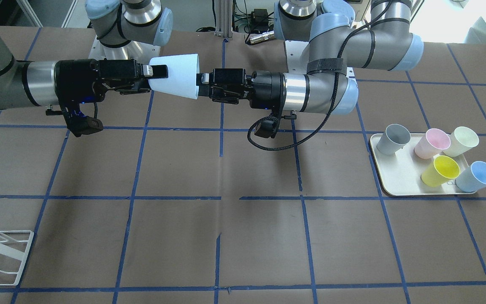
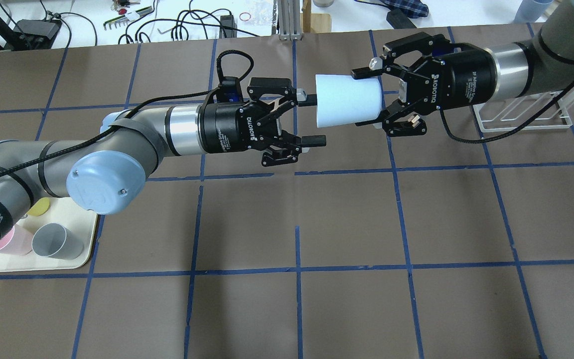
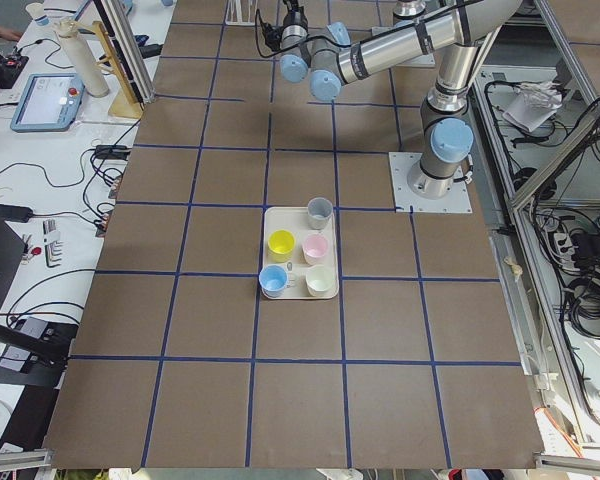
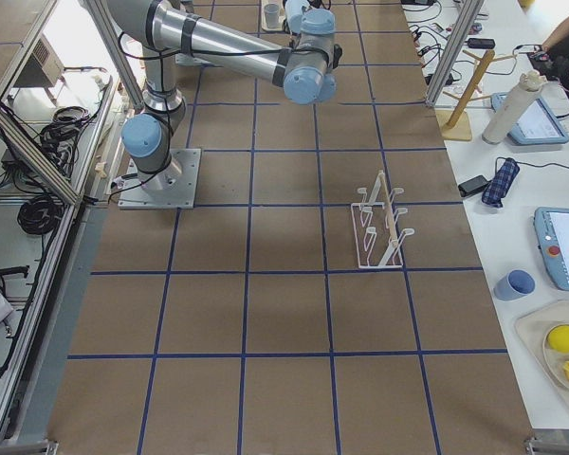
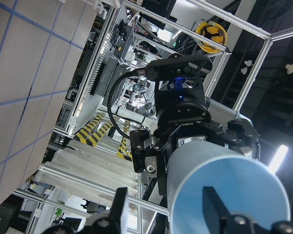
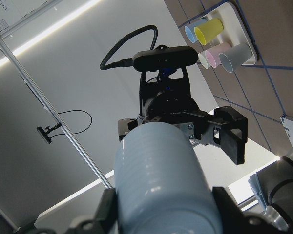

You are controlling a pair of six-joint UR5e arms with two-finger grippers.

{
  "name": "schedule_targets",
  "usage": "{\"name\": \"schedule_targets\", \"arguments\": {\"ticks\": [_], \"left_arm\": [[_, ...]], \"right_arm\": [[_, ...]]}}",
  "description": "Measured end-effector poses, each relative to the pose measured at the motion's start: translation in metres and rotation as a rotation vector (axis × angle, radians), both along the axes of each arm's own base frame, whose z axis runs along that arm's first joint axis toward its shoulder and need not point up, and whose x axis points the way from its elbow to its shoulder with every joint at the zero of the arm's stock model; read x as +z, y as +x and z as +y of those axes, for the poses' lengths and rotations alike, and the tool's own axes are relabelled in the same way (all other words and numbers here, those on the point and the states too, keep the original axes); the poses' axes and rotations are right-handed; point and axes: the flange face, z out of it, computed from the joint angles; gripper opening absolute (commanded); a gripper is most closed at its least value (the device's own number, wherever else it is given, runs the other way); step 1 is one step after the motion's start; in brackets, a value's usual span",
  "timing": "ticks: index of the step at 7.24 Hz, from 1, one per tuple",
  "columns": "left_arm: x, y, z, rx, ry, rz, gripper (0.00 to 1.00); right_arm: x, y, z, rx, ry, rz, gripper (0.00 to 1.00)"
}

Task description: Transfer IKEA cup to right arm and place on rack

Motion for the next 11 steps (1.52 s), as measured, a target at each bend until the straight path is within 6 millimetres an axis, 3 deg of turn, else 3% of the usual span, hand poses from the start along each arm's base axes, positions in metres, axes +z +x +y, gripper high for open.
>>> {"name": "schedule_targets", "arguments": {"ticks": [3,5,7,9,11], "left_arm": [[-0.007,0.053,-0.013,-0.030,-0.001,-0.263,0.82],[0.001,0.079,-0.026,-0.046,-0.051,-0.631,0.89],[0.019,0.106,-0.042,-0.025,-0.131,-0.988,1.00],[0.049,0.134,-0.056,-0.066,-0.270,-1.312,1.00],[0.074,0.151,-0.047,-0.163,-0.355,-1.498,1.00]], "right_arm": [[0.016,-0.016,-0.010,0.002,-0.061,0.024,0.51],[0.013,-0.022,-0.018,0.061,-0.120,0.073,0.50],[0.009,-0.031,-0.027,0.142,-0.187,0.179,0.47],[0.006,-0.047,-0.042,0.249,-0.285,0.389,0.47],[0.006,-0.068,-0.061,0.326,-0.401,0.645,0.47]]}}
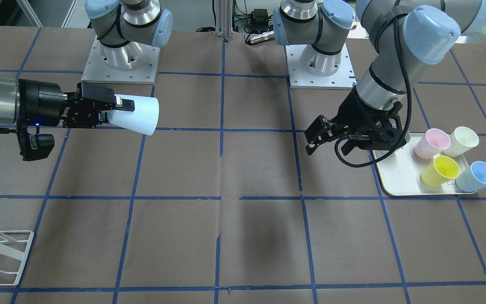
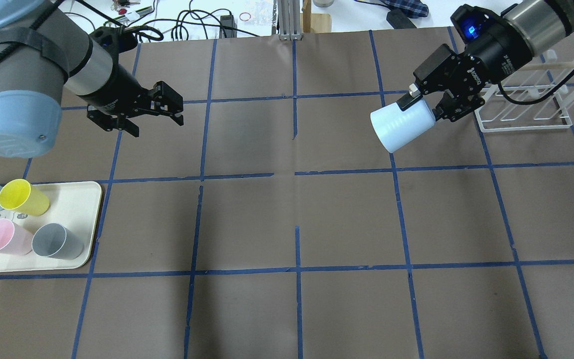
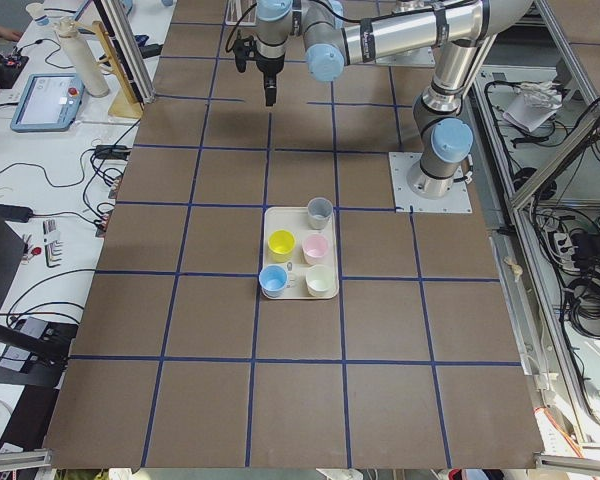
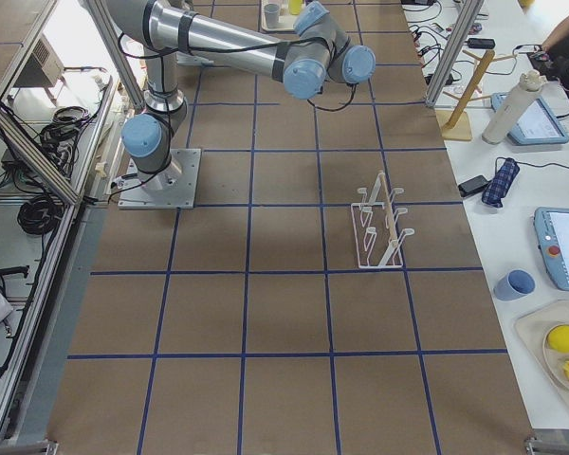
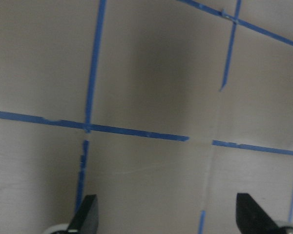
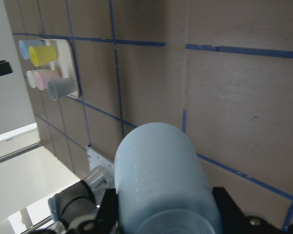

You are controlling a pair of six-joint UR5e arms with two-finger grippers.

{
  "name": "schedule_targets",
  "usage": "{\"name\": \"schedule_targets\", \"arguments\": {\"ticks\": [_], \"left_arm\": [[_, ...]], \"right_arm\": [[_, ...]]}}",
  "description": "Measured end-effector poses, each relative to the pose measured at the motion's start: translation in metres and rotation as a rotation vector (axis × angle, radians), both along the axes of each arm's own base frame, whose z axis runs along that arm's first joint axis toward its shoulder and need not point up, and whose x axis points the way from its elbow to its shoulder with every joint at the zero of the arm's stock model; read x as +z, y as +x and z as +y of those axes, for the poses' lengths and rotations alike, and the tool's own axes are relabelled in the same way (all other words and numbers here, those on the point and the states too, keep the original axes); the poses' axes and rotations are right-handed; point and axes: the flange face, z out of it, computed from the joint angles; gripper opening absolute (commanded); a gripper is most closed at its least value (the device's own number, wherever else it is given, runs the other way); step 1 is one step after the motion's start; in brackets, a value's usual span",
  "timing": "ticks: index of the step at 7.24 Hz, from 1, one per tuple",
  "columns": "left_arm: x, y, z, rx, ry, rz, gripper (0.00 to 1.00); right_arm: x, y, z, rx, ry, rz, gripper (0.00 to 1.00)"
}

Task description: Transfer IKEA cup to right arm and place on rack

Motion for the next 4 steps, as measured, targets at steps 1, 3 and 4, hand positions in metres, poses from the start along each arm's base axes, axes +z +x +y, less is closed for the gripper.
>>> {"name": "schedule_targets", "arguments": {"ticks": [1,3,4], "left_arm": [[0.008,0.004,0.010,-0.015,0.023,-0.052,1.00],[0.023,0.003,0.029,-0.031,0.034,-0.138,1.00],[0.033,-0.001,0.038,-0.040,0.020,-0.150,1.00]], "right_arm": [[0.002,-0.012,-0.009,0.032,-0.078,0.128,0.47],[0.009,-0.037,-0.027,0.085,-0.230,0.385,0.47],[0.016,-0.048,-0.035,0.098,-0.302,0.499,0.47]]}}
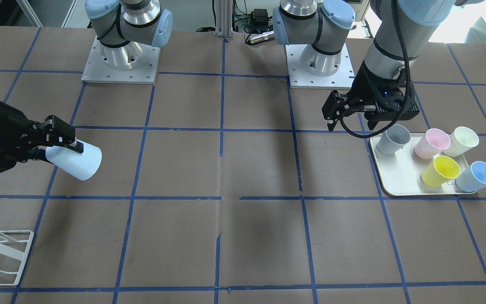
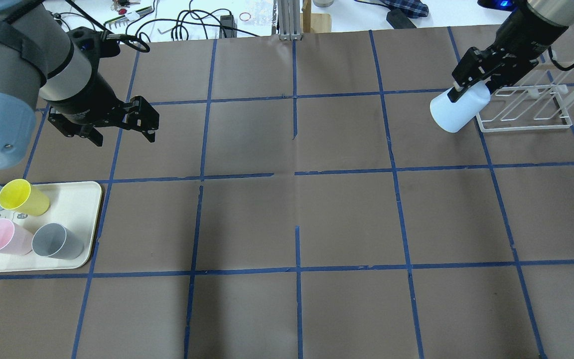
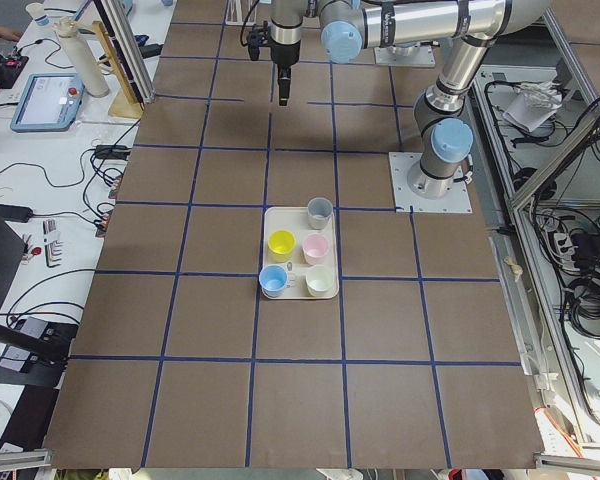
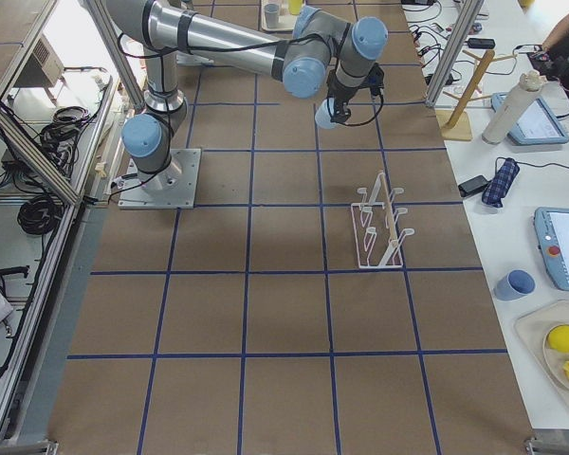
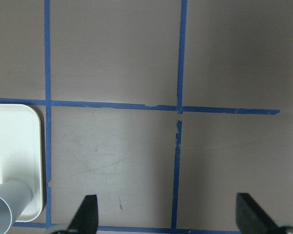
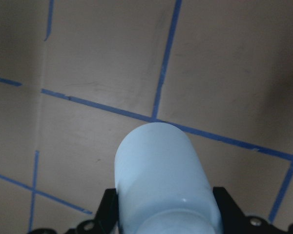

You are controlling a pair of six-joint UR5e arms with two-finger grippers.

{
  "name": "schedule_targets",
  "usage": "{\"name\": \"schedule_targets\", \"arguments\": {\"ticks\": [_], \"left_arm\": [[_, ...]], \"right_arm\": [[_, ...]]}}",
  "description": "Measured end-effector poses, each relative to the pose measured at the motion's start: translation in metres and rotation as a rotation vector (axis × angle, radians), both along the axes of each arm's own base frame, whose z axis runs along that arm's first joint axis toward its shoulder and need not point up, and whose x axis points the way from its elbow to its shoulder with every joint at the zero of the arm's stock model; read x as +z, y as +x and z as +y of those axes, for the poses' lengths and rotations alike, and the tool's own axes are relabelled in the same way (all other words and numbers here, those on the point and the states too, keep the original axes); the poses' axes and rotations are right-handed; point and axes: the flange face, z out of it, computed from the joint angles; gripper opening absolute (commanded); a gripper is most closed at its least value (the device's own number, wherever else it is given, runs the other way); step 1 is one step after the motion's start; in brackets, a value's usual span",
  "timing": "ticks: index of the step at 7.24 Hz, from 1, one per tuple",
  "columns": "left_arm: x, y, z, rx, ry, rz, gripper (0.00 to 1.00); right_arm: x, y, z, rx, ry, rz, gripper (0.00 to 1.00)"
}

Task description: Transfer IKEA cup to right arm and place on rack

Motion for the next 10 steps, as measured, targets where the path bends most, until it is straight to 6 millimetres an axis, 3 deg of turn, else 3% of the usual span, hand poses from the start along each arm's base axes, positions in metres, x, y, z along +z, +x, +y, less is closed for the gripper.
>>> {"name": "schedule_targets", "arguments": {"ticks": [2,4,7,10], "left_arm": [[0.008,-0.010,0.013,-0.020,-0.012,-0.004,1.00],[0.003,-0.016,0.011,-0.033,-0.006,-0.001,1.00],[0.004,-0.018,0.012,-0.036,-0.015,0.003,1.00],[0.006,-0.020,0.021,-0.039,-0.013,0.004,1.00]], "right_arm": [[0.010,-0.021,-0.012,0.009,-0.099,0.202,0.47],[0.014,-0.038,-0.018,-0.002,-0.143,0.334,0.48],[-0.008,-0.077,-0.028,-0.044,-0.143,0.377,0.48],[-0.034,-0.098,-0.039,-0.036,-0.130,0.377,0.48]]}}
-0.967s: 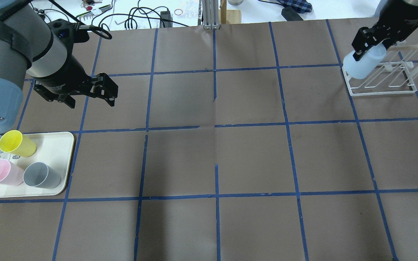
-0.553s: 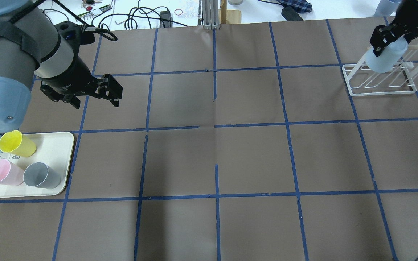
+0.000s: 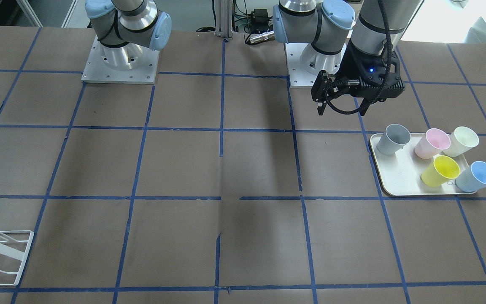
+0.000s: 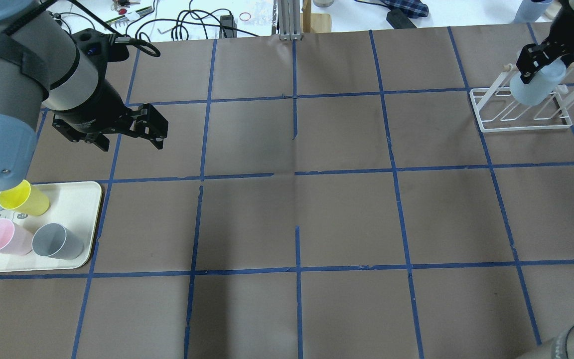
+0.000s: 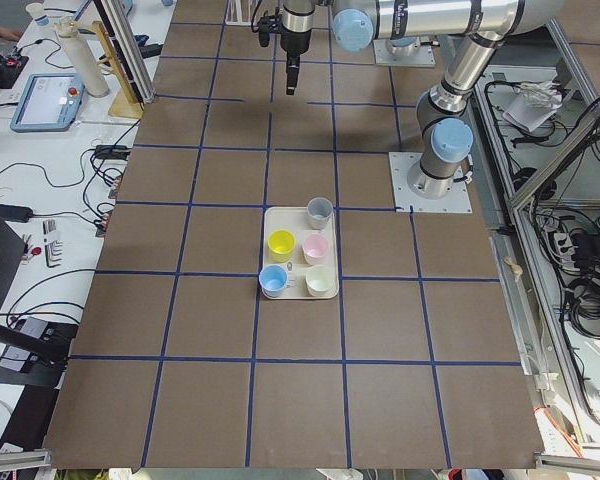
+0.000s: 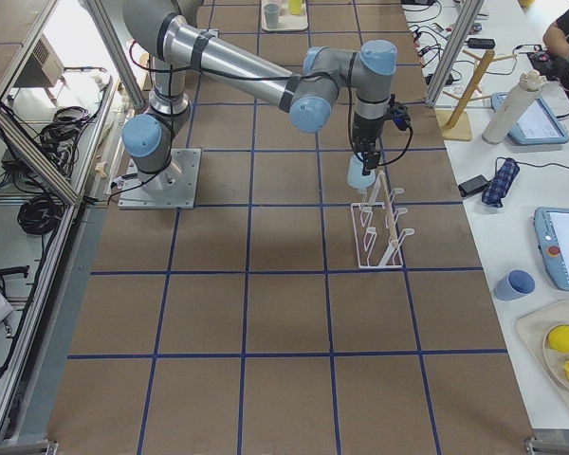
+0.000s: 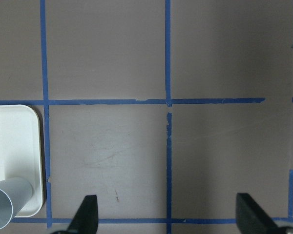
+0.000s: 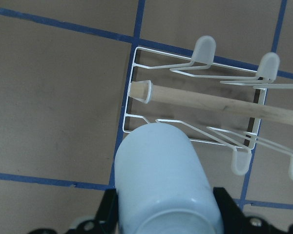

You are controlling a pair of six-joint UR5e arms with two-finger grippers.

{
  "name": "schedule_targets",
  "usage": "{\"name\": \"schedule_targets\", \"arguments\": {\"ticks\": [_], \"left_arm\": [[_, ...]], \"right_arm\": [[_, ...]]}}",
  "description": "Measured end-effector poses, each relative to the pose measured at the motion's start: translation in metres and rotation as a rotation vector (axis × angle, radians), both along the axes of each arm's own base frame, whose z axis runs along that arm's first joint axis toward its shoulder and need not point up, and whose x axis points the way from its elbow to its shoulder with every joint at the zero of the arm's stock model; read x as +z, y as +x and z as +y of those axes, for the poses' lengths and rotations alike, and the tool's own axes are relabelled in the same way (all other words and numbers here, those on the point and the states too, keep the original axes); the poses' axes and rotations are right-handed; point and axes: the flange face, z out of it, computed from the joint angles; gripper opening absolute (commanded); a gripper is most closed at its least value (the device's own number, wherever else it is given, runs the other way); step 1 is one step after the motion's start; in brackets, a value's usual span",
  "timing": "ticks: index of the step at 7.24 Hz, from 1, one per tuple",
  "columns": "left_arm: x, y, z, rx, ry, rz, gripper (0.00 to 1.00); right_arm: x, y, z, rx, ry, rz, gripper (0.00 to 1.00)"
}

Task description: Transfer IKEA cup to right arm and place on rack

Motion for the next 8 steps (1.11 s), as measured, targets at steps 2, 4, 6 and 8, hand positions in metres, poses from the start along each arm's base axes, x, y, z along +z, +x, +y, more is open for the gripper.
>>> {"name": "schedule_targets", "arguments": {"ticks": [2,4,6,8], "left_arm": [[-0.002,0.000,0.002,-0.001,0.002,-0.004,1.00],[-0.004,-0.001,0.002,-0.002,0.008,0.009,1.00],[-0.004,-0.002,0.003,-0.002,0.009,0.022,1.00],[-0.001,-0.002,0.001,0.006,0.004,0.021,1.00]], "right_arm": [[-0.014,-0.018,-0.002,-0.014,0.017,-0.007,0.49],[-0.023,-0.027,-0.004,-0.017,0.019,-0.013,0.56],[-0.039,-0.031,-0.012,-0.017,0.019,-0.016,0.84],[-0.053,-0.032,-0.017,-0.020,0.024,-0.028,0.99]]}}
